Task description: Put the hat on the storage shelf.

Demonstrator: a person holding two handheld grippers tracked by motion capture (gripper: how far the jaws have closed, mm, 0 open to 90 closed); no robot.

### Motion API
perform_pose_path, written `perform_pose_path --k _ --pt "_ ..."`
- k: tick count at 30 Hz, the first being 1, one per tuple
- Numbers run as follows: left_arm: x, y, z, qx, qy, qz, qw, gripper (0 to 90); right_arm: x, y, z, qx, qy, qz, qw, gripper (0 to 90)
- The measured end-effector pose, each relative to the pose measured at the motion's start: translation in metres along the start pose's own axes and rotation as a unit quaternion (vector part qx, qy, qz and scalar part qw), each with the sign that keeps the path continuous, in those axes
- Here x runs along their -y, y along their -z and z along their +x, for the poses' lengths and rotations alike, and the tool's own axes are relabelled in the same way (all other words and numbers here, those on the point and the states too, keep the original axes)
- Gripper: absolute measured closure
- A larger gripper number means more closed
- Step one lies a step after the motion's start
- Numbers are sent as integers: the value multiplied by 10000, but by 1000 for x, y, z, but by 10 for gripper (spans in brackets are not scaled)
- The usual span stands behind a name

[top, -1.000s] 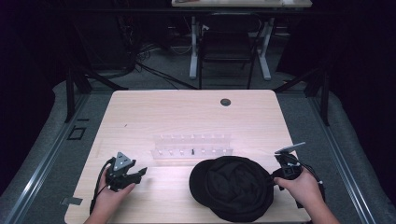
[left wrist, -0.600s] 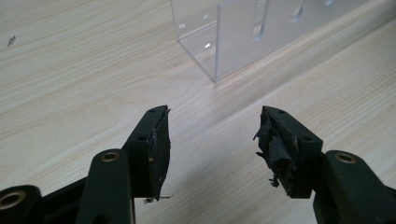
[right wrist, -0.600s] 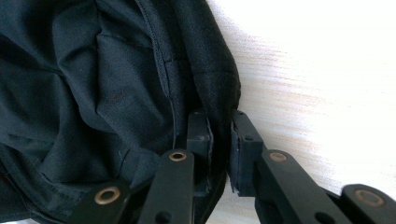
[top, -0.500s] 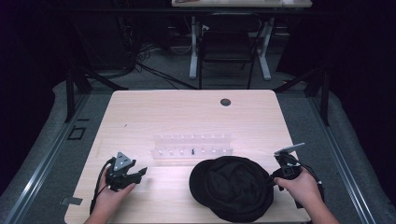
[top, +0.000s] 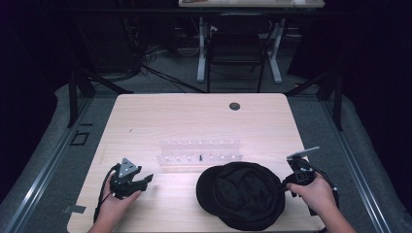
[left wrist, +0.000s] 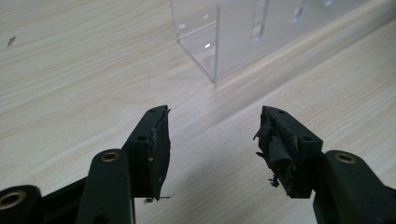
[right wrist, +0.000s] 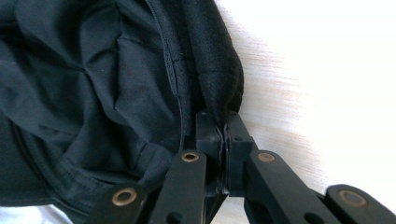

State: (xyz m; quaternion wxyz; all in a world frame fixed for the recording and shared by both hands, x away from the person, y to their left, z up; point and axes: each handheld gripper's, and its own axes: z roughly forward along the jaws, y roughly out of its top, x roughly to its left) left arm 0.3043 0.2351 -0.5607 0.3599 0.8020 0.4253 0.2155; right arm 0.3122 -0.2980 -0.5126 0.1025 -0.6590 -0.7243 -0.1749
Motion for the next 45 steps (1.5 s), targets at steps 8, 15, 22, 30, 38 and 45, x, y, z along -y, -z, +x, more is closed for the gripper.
perform_pose_path --k 8,15,22,30,38,45 --pt "0 0 0 1 2 1 10000 438 1 11 2 -201 -69 -131 9997 878" --pt "0 0 1 -22 50 -25 10000 438 -1 22 8 -333 -9 -182 9993 878" --pt "-1 -1 -1 -6 57 -37 10000 439 -2 29 9 -559 -65 -292 9980 879" --pt "-1 1 3 -67 104 -57 9999 439 -1 38 8 -836 -134 -352 9958 879" --pt "0 2 4 -69 99 -43 9999 439 -3 46 11 -1003 -139 -320 9944 879" --pt "2 4 5 -82 70 -46 9999 439 -6 52 17 -975 -73 -266 9949 879"
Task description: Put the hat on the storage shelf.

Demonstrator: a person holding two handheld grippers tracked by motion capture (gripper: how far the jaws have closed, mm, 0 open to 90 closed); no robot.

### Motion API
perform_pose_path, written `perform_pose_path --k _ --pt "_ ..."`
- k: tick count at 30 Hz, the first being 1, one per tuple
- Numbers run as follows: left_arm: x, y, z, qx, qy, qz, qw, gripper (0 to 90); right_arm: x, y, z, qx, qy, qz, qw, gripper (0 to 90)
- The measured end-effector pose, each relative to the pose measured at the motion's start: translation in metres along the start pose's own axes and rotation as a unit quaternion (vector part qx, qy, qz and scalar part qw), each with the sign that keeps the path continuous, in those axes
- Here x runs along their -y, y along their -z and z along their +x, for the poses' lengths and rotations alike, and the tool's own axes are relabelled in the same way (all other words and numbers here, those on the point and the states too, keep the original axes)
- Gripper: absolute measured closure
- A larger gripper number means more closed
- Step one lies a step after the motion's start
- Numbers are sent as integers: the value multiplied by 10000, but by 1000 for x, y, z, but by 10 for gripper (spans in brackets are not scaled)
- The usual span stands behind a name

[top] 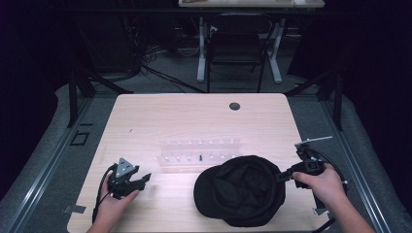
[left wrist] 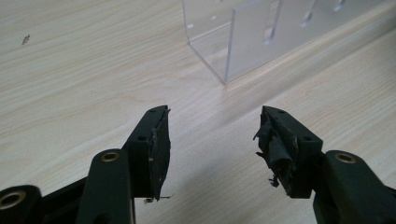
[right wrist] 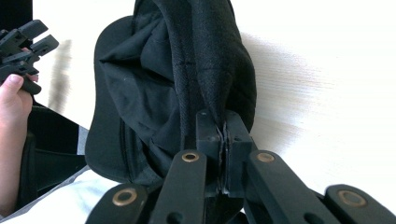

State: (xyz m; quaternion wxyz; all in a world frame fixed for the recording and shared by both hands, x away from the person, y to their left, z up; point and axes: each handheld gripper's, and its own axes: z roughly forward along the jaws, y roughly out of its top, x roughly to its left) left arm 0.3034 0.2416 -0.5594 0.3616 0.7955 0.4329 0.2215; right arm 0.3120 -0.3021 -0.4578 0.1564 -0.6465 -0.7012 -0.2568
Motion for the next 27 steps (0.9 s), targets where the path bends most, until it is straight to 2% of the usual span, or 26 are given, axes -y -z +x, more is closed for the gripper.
perform_pose_path --k 2,5,6,7,9,12,15,17,19,20,27 --pt "0 0 0 4 9 -6 10000 438 0 0 4 -9 -87 -100 9999 879" --pt "0 0 -1 4 12 -19 10000 439 -1 3 8 28 -37 -88 10000 879" --pt "0 0 -1 6 -7 -3 10000 438 -2 4 9 43 -18 -52 10000 880" --pt "0 -1 -1 10 -21 -9 10000 438 -4 7 10 52 108 84 9999 879" --pt "-1 -1 -2 11 -29 -7 10000 439 -3 8 14 106 -8 -76 9999 879" --pt "-1 0 -2 13 -25 -15 10000 438 -4 11 17 111 19 -60 9999 879" --pt "0 0 -1 12 -40 0 10000 439 -5 17 23 194 127 26 9997 879" --pt "-1 0 -1 14 -42 -1 10000 439 -5 19 28 245 63 -78 9996 879" --pt "-1 0 -1 19 -44 -6 10000 438 -7 23 30 337 174 64 9993 879" --pt "-1 0 -2 19 -26 -21 10000 438 -7 23 33 352 99 -42 9993 879" --pt "-1 0 -2 23 -28 -18 10000 438 -9 34 41 583 168 61 9981 879"
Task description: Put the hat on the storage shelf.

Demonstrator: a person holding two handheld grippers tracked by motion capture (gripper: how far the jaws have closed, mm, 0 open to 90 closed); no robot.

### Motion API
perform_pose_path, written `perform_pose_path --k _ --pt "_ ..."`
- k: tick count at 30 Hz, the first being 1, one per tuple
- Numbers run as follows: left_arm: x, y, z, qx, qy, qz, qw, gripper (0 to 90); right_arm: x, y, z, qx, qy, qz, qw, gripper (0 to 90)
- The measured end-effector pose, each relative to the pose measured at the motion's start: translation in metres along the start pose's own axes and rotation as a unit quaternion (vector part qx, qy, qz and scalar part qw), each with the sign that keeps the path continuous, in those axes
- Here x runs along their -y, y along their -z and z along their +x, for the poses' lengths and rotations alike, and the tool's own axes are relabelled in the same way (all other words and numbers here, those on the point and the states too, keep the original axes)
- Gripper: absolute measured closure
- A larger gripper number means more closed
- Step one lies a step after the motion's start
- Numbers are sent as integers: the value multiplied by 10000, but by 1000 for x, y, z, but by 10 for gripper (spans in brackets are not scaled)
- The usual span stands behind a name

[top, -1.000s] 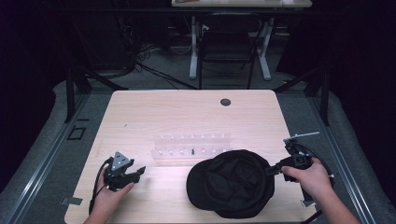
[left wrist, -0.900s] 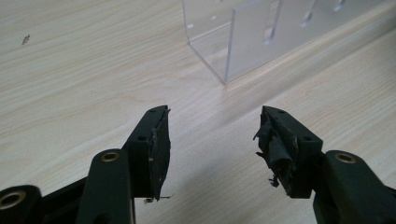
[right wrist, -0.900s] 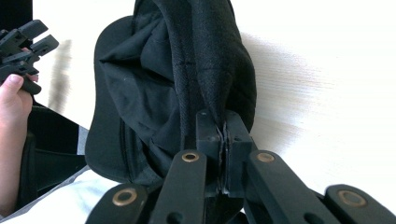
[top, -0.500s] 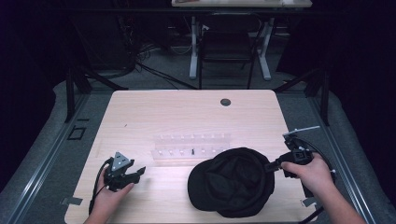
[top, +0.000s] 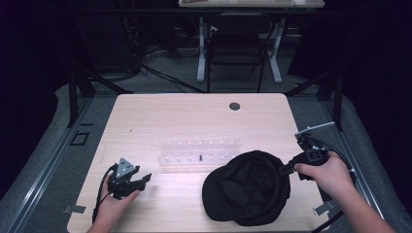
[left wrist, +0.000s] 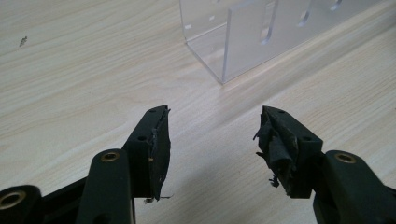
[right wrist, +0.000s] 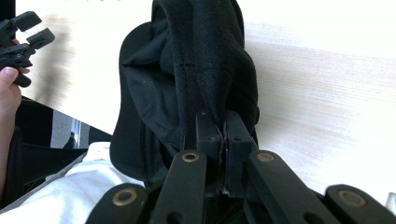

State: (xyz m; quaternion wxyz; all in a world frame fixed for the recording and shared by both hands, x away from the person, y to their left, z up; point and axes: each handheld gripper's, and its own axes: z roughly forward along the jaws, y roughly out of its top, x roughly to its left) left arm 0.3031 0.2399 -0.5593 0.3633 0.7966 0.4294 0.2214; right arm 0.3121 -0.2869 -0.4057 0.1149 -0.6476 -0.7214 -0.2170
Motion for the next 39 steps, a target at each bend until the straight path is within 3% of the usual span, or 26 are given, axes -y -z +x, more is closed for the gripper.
perform_pose_path --k 1,2,5,7,14,17,19,27,32,39 --pt "0 0 0 0 -1 4 10000 438 -1 2 -1 60 79 89 9999 879" --pt "0 0 0 1 -2 2 10000 439 0 2 2 60 -57 -53 10000 879" --pt "0 0 -1 -6 -6 3 10000 439 -3 9 4 208 42 129 9997 879" --pt "0 0 -1 -2 4 9 10000 438 -4 11 8 321 -39 46 9995 879" --pt "0 0 0 -1 -8 11 10000 439 -8 23 21 730 49 88 9973 879" --pt "0 0 0 0 -12 8 10000 438 -11 33 29 797 220 165 9964 879" --pt "0 0 0 17 -15 31 10000 439 -11 35 31 809 200 125 9964 879" --pt "0 0 0 16 -10 27 10000 439 -13 44 46 643 228 103 9976 879" --pt "0 0 0 17 -15 32 10000 438 -14 53 53 302 230 95 9992 879" --pt "0 0 0 13 -11 27 10000 438 -15 62 59 9 150 82 9999 880"
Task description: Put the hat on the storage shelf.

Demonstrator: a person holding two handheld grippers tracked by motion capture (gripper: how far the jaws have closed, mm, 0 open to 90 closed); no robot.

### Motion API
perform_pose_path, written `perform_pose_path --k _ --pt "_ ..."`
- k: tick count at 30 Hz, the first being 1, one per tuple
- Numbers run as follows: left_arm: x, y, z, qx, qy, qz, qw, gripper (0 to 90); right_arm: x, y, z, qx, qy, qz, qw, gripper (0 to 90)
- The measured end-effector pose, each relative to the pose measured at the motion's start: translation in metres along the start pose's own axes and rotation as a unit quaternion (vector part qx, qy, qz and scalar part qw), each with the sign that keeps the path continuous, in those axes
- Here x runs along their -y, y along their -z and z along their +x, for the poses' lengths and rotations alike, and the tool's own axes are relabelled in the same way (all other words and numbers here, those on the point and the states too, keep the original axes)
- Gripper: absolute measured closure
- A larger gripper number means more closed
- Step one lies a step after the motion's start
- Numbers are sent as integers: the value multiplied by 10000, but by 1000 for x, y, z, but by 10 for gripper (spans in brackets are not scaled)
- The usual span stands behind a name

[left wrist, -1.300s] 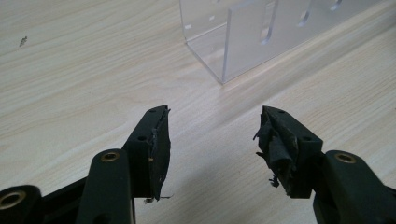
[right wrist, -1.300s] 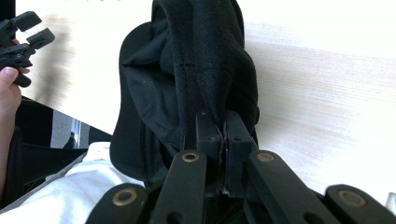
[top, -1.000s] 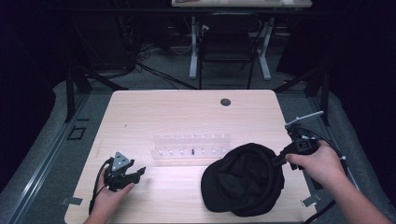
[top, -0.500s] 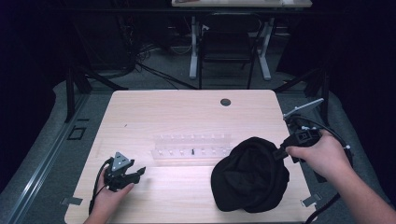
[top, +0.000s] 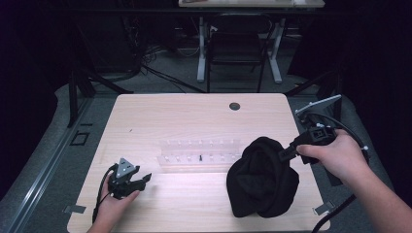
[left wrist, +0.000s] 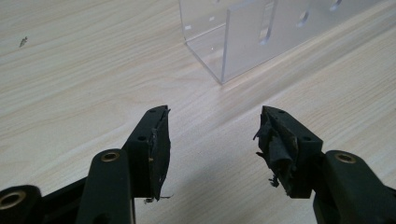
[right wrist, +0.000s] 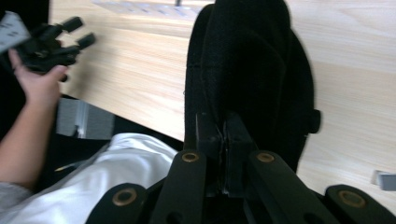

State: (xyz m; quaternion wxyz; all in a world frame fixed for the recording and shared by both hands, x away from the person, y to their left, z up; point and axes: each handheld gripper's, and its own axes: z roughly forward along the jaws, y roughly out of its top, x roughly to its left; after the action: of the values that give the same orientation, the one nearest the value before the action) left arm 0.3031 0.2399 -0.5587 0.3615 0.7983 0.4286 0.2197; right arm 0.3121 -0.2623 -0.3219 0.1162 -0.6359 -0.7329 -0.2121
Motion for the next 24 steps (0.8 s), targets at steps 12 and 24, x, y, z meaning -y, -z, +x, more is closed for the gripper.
perform_pose_path --k 12,24 --pt "0 0 0 -6 -3 6 10000 438 -3 17 -1 -379 -206 -237 9988 880" --pt "0 -1 0 2 -3 11 10000 438 -13 37 -2 -723 -181 -541 9957 881"
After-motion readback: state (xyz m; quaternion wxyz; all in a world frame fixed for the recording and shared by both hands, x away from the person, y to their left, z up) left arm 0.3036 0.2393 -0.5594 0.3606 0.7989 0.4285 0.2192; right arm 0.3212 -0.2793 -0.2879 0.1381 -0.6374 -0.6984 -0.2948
